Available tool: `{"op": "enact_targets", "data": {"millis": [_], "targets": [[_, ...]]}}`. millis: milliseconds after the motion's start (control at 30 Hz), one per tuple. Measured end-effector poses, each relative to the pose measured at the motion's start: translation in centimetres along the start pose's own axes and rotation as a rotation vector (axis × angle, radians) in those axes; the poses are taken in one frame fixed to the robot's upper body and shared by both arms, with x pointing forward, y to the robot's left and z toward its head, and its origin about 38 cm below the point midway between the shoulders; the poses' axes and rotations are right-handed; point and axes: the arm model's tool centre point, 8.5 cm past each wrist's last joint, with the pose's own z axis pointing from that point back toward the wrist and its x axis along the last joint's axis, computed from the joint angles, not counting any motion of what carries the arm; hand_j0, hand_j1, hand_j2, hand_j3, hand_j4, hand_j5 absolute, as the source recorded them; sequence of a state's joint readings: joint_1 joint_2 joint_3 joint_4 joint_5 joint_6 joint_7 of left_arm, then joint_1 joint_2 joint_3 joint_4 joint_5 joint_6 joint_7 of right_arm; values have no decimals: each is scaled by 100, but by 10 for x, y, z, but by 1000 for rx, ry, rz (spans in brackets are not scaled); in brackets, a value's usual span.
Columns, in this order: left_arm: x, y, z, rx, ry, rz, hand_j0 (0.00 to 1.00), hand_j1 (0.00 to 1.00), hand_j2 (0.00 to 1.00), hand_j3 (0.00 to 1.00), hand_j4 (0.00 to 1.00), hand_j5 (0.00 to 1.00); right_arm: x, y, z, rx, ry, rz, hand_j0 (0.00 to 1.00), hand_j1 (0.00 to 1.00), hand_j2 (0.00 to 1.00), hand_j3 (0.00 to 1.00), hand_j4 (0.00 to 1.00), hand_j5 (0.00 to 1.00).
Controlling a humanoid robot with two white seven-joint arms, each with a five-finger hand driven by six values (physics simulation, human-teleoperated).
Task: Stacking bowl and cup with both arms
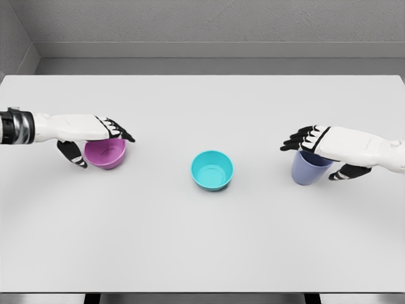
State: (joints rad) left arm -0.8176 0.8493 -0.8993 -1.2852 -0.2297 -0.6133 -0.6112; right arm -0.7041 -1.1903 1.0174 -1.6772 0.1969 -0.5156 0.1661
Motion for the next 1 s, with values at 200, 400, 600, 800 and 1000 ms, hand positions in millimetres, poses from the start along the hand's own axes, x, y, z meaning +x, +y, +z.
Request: {"op": "enact_targets", "data": {"millis": [200,400,600,800,1000], "targets": [[1,1,-2,2,-4,-1,100,100,100,100,100,100,-3,4,-4,2,4,-11,100,100,100,100,100,100],[1,-2,-3,-2,-4,1,100,100,100,100,100,100,-6,5,-7,1,10,-14,100,100,100,100,100,100],[0,0,-2,1,0,-1,100,100,100,100,100,100,-7,9,-9,4,10,-20,100,100,100,100,100,100],[-2,-2,0,-1,8,5,100,100,100,100,100,100,-7,12,-13,6,6,-29,100,100,100,100,100,100],[-4,-6,-1,-8,12,12,100,100,100,100,100,100,-8,17,-16,15,7,-34,100,100,100,100,100,100]]}}
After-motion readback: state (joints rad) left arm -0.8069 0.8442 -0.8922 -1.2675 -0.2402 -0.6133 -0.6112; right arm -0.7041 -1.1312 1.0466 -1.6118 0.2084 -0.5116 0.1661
